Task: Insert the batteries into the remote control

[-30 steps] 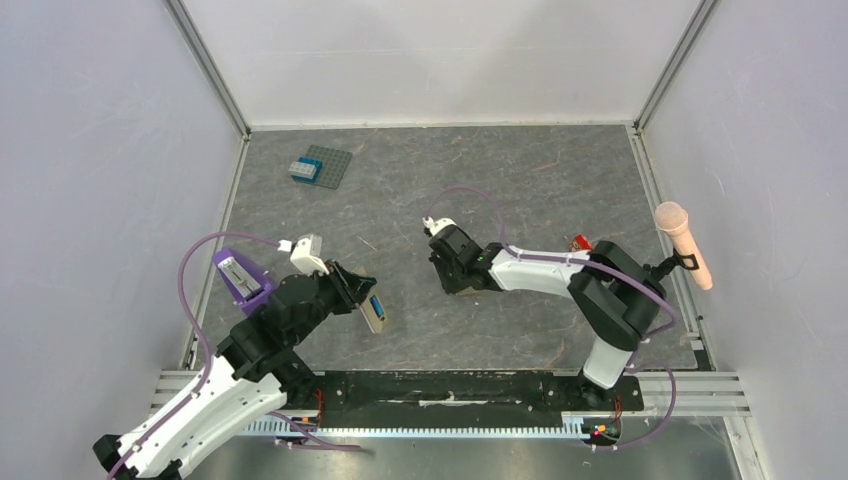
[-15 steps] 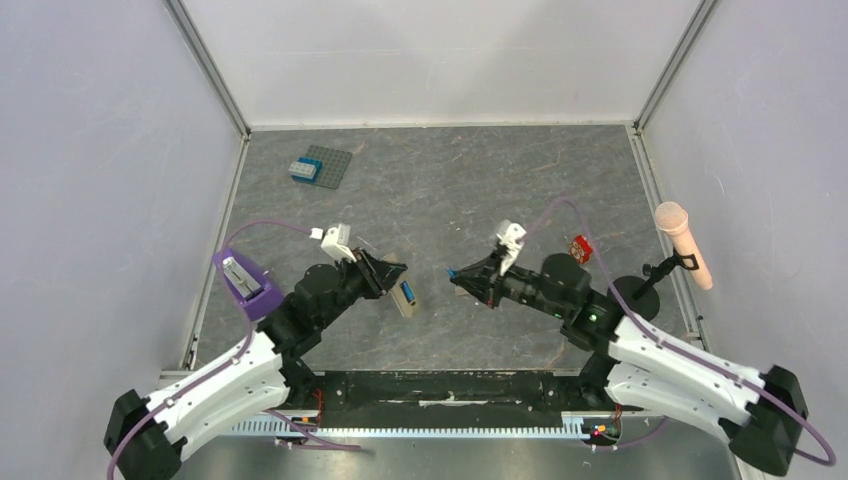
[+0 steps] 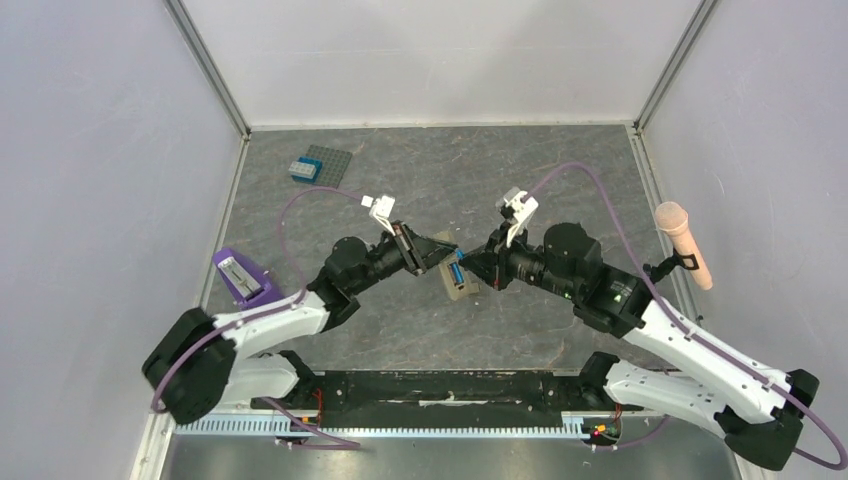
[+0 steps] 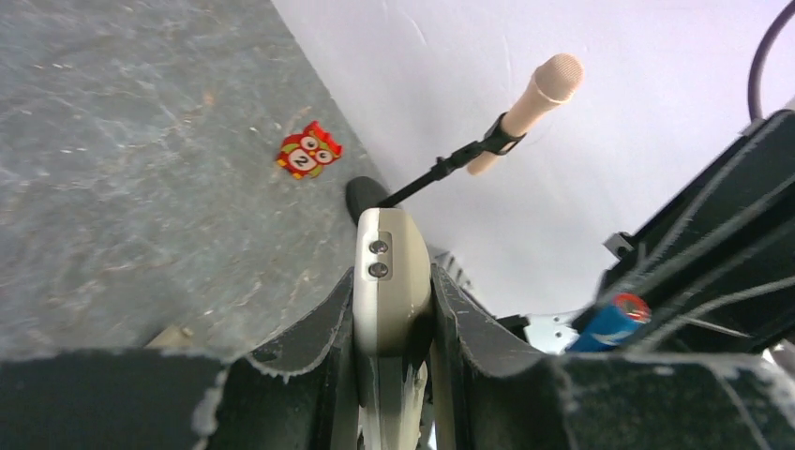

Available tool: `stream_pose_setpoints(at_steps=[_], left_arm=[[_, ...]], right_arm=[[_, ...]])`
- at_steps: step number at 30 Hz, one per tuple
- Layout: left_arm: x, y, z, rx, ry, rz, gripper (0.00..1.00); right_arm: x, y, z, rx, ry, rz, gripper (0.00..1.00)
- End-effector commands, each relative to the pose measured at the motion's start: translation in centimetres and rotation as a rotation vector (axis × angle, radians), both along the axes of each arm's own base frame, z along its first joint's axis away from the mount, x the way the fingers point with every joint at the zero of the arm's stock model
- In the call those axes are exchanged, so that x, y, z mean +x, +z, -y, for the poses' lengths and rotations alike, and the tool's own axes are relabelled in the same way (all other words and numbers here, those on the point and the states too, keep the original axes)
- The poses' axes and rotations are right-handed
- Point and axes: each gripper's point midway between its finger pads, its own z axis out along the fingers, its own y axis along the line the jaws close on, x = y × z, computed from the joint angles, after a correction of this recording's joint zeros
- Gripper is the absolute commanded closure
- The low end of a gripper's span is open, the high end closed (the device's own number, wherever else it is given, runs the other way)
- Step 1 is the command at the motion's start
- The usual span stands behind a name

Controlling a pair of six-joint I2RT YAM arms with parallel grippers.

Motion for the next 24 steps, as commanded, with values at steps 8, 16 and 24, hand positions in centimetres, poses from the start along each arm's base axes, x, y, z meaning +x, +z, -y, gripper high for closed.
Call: stream_pose_setpoints(at_steps=[8,16,24], left_arm=[[-0.8,3.8,5.8,-0.357,-0.153,-0.106,0.98],[-0.7,2.1,7.1,-0.397,-0.192,-0.194,0.98],[-0.8,0.9,7.0,-0.392,-0.184,-0.225,0.98]], right_arm=[[-1.6,-4.0,5.6,-0.267,-0.224,-0.323,0.95],[-1.3,-6.2,6.3,-0.373,-0.247,-0.348,0.95],[-0.8,-7.2,6.5,-0.429,-0.259,-0.345,0.94]])
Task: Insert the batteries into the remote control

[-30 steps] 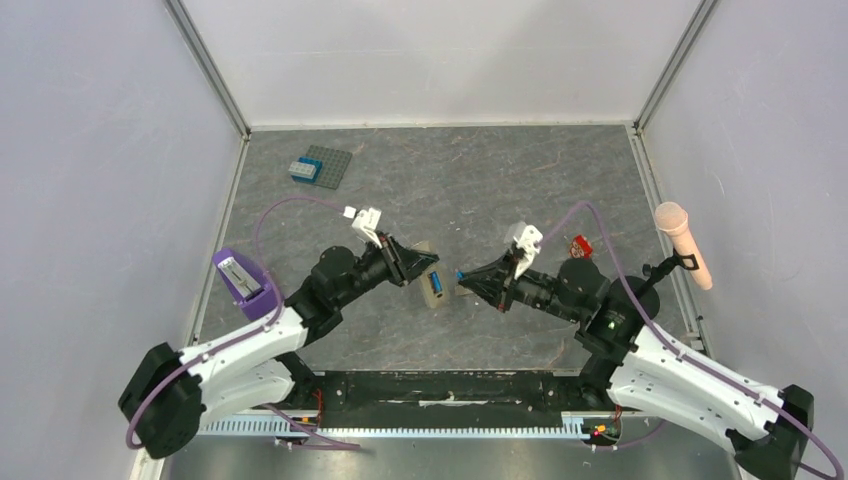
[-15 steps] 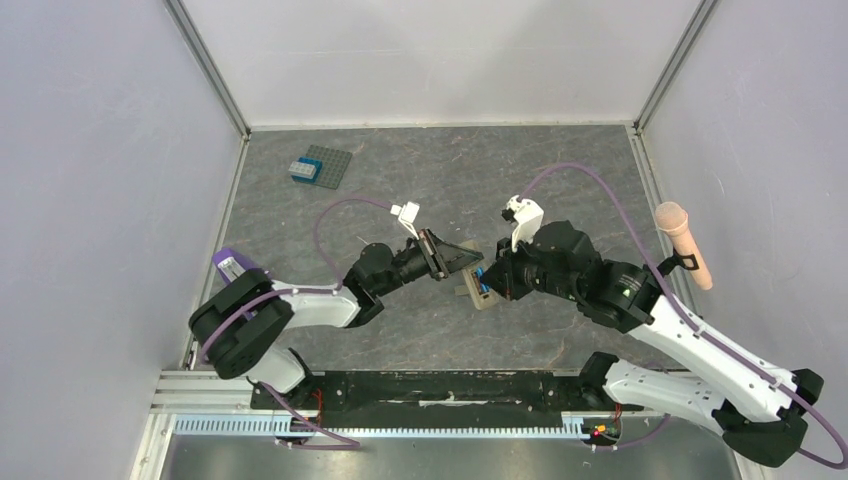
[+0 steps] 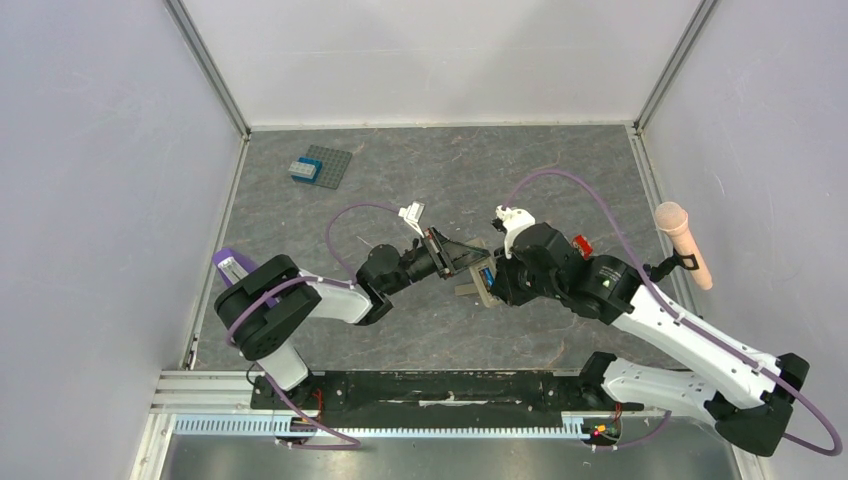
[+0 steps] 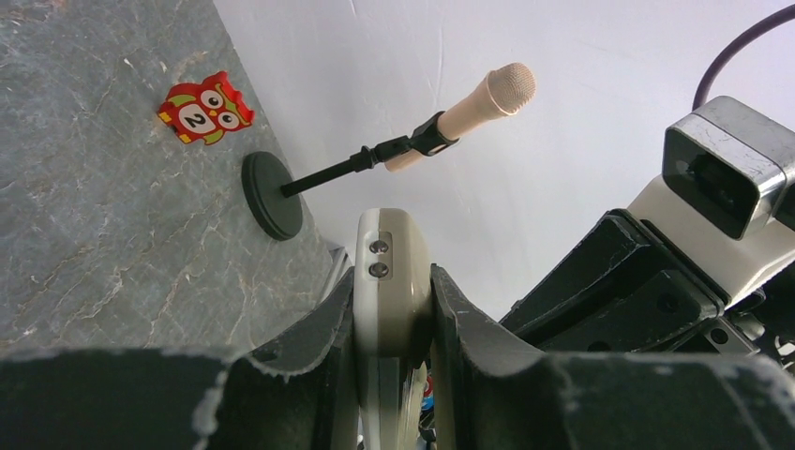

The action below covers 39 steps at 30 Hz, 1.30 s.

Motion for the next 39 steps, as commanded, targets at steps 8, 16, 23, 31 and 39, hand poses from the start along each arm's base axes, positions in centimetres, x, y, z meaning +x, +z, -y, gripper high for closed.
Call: stream_pose_setpoints(at_steps=[8,16,23,31,39], left_arm=[[-0.9,2.6,0.7,-0.093,-0.035,0.03,0.98],[-1.0,2.0,1.2,-0.086,-0.036,0.02,0.98],[-0.8,2.5,0.6,-0.114,0.01,0.0,0.98],[-0.5,2.7,0.3,-0.135,0.034,-0.015,0.98],[-0.5,2.2,0.4,-0.136,0.033,-0.029,0.98]], right_arm=[[1.3,0.2,0.0,-0.041,-0.026,0.036,0.93],[1.7,-0.5,-0.1,-0.063,-0.035,0.028,0.9],[1.4,-0.8,-0.6,-0.055,-0.018,0.003,0.87],[1.2,-0.5,-0.9,-0.021,-0.019,0.0,0.72],[1.8,1.4,-1.4,0.04,-0.058,0.027,0.64]])
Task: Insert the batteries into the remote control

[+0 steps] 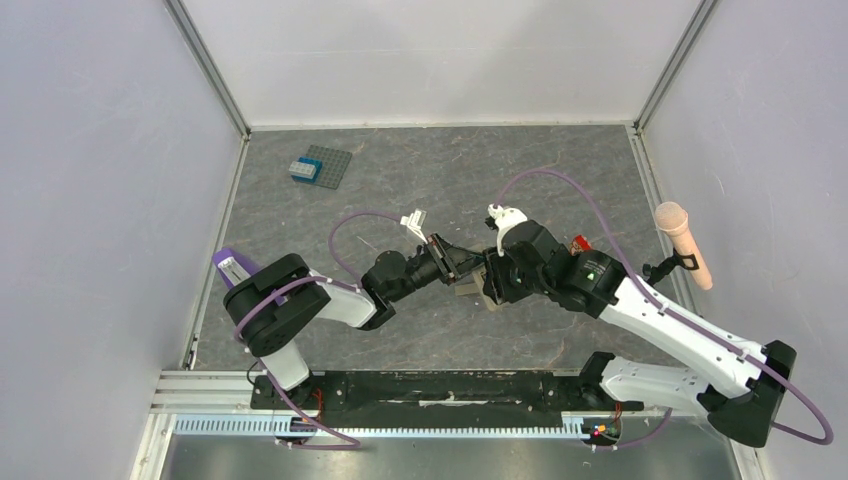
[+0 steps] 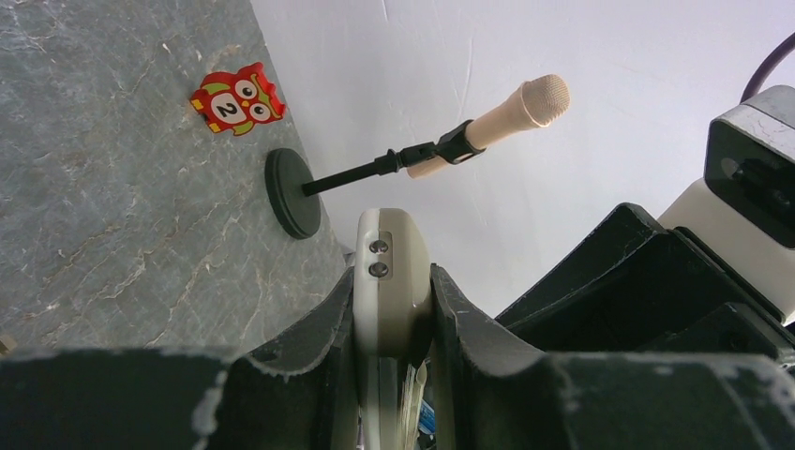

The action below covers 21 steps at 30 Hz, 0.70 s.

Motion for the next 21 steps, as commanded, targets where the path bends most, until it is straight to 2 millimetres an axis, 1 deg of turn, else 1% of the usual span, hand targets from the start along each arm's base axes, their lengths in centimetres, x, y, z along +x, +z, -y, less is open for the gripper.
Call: stream_pose_setpoints(at_steps=[1,2,3,8,10,12,14,17,18,21], left_arm=[[-0.3,4.4,-0.3,-0.163,-0.002,0.031,0.98],[-0.3,4.4,-0.4,-0.164,0.001,0.028,0.98],[-0.3,4.5,-0.4,-0.167,0.005,0.027,0.98],[-0.1,5.3,-1.0,-0.196,0.029,0.008,0.98],[0.0,5.6,-1.3,-0.213,0.04,-0.01,0.98],[0.0,6.5,-1.7,-0.245,0.048,-0.026,0.98],[0.0,7.3,-1.9,-0.268,0.055,-0.046,0.98],[0.0,8.5,-1.9,-0.281,0.067,-0.079,0.98],[0.2,8.5,-1.8,-0.27,0.075,-0.1,0.98],[0.2,9.5,-1.8,-0.257,0.085,-0.137,0.98]], right_arm=[[1.0,3.4,-0.9,0.098,-0.037,0.067,0.61],[1.1,4.0,-1.0,0.111,-0.044,0.077,0.57],[1.2,4.6,-1.0,0.126,-0.047,0.085,0.54],[1.2,8.4,-0.9,0.222,-0.068,0.145,0.48],[1.2,9.9,-0.5,0.279,-0.086,0.193,0.44],[1.1,11.2,0.1,0.34,-0.114,0.241,0.37],[0.9,11.8,0.6,0.395,-0.138,0.262,0.3],[0.6,12.5,0.6,0.491,-0.165,0.275,0.22],[0.5,12.7,0.7,0.519,-0.175,0.277,0.21],[0.4,13.6,1.1,0.609,-0.228,0.278,0.17]])
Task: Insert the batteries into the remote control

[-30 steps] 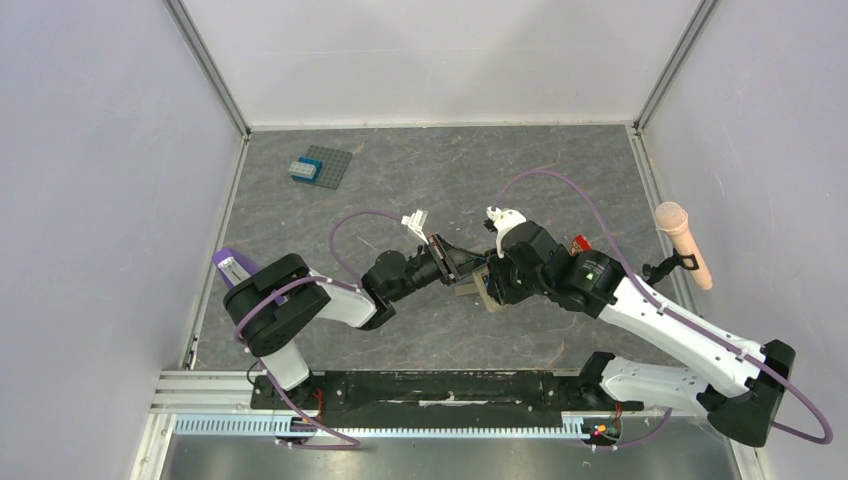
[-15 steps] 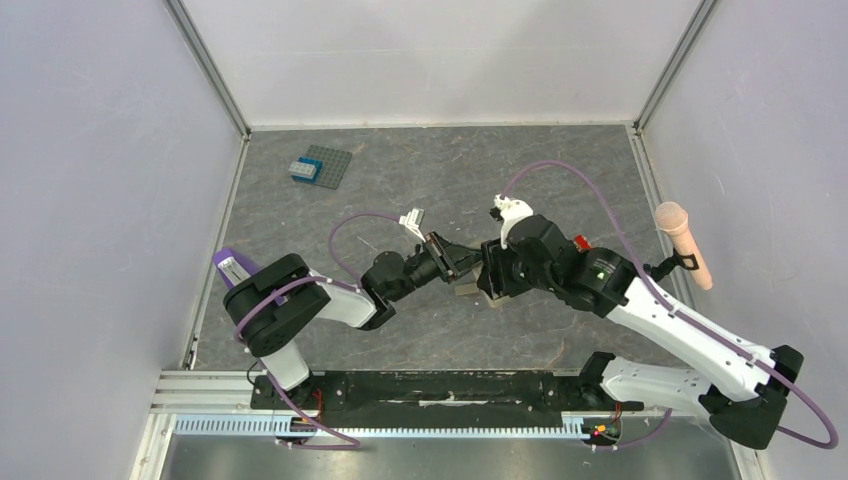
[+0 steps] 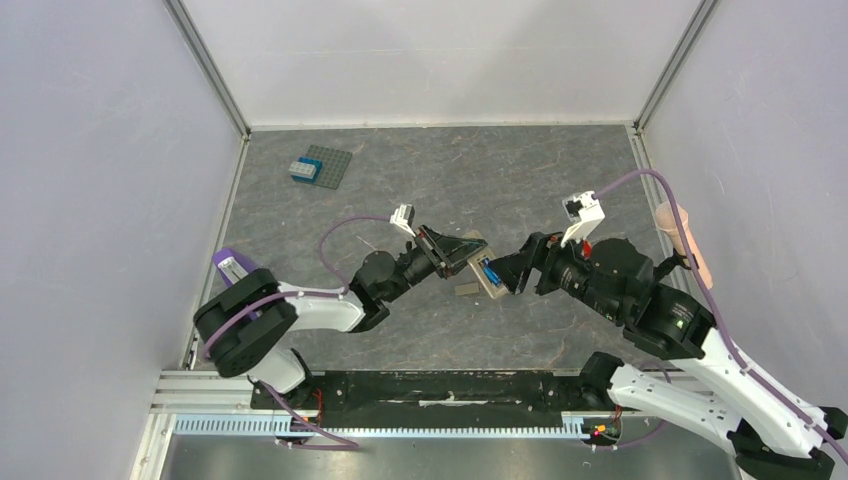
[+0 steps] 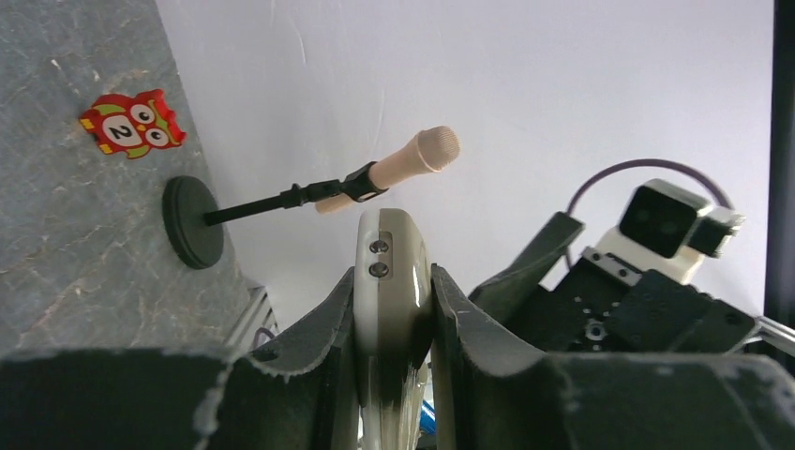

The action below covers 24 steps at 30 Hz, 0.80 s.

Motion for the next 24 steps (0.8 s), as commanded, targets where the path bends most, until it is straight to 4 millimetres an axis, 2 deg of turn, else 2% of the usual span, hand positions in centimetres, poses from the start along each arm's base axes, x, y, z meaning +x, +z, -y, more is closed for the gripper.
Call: stream_pose_setpoints(at_steps=[1,7,13,18,24], left_arm=[[0.5,4.5,-0.4,-0.084,0.045,-0.06,0.98],[1.0,6.2,-1.1,-0.169,0.062,-0.182,0.98],[1.0,7.8,0.0,-0.32,-0.004,-0.249,0.98],[1.0,8.2,0.5,-0.353,-0.007,-0.262,0.98],[0.8,8.1,0.2,-0.33,0.008,-0.245,0.98]], right_arm=[[0.8,1.8,-0.1,0.18,-0.09,0.004,0.17],[0.6,3.7,0.2,0.355,-0.117,0.016,0.15],[0.4,5.1,0.2,0.441,-0.112,0.037,0.15],[0.5,4.6,0.6,0.441,-0.141,0.014,0.17],[1.0,3.2,2.4,0.385,-0.237,-0.012,0.22]])
